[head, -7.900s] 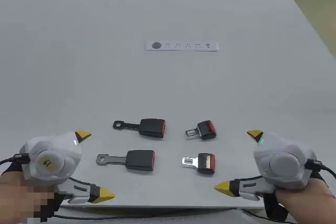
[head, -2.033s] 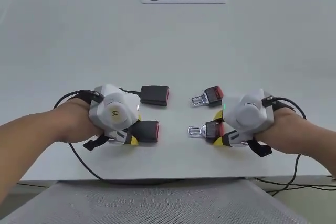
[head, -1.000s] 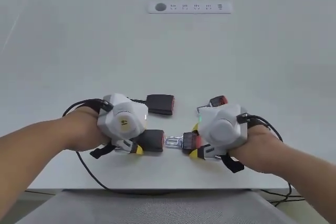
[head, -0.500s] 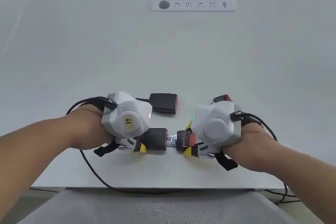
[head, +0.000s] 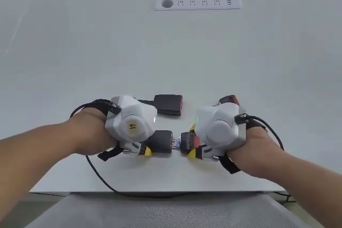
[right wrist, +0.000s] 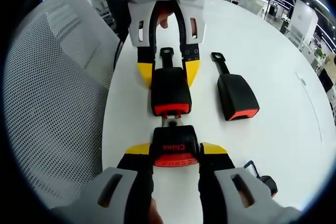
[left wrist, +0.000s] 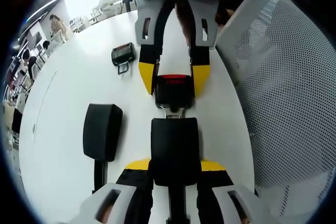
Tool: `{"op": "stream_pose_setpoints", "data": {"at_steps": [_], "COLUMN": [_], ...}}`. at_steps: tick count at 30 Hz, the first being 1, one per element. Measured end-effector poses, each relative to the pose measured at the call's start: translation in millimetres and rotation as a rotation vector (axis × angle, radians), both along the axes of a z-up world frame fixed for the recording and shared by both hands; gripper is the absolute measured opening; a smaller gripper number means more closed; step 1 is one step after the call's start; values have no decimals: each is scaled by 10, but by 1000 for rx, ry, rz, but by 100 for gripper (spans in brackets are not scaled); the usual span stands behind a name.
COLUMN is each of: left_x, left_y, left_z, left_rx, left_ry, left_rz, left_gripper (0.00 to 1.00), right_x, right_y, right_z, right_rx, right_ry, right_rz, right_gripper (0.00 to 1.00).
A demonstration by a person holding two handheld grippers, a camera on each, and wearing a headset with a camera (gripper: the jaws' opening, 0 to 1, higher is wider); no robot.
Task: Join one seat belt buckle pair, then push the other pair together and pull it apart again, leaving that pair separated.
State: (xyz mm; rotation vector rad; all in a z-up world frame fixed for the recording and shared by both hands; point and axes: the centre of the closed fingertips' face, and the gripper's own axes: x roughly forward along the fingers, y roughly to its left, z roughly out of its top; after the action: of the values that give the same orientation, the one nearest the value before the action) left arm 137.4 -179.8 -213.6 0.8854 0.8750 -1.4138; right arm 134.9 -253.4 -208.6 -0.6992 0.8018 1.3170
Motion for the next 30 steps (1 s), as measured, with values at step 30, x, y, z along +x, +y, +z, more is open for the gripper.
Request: {"op": "stream_pose_setpoints", "data": {"at_steps": [30], "left_x": [-5], "left_y": [5], "left_z": [20], "left_rx": [-7], "left_ry": [-5], "left_rz": [1], "left_gripper": [31], "right_x": [-4], "right_y": [157], "right_z": [17], "right_rx": [-5], "right_ry": [0], "right_rz": [28], "right_gripper": [31]}}
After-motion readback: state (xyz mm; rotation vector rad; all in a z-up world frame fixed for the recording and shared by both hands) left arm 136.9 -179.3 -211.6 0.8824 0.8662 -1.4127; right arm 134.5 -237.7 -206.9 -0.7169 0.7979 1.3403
